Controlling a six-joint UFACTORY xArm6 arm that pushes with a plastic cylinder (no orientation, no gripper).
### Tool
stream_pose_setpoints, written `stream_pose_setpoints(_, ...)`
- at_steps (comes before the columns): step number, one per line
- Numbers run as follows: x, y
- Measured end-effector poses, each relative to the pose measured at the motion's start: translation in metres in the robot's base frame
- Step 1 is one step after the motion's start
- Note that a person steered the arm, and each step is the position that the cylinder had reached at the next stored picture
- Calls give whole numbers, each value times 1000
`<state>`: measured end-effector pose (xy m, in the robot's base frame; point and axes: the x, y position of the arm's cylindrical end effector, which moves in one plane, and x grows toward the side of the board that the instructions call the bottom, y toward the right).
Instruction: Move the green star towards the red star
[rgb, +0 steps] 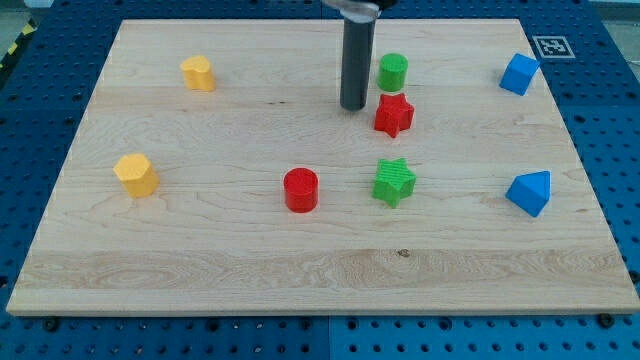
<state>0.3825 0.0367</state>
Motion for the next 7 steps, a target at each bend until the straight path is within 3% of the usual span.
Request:
stream_pose_setpoints(1, 10, 80)
stream_pose_setpoints(2, -5, 143)
stream_pose_setpoints(3, -7, 140)
stream_pose_setpoints(4, 19, 66)
stream_pose_setpoints(5, 96, -10)
stream_pose_setpoints(6, 159, -18)
stream_pose_setpoints(7, 137, 40)
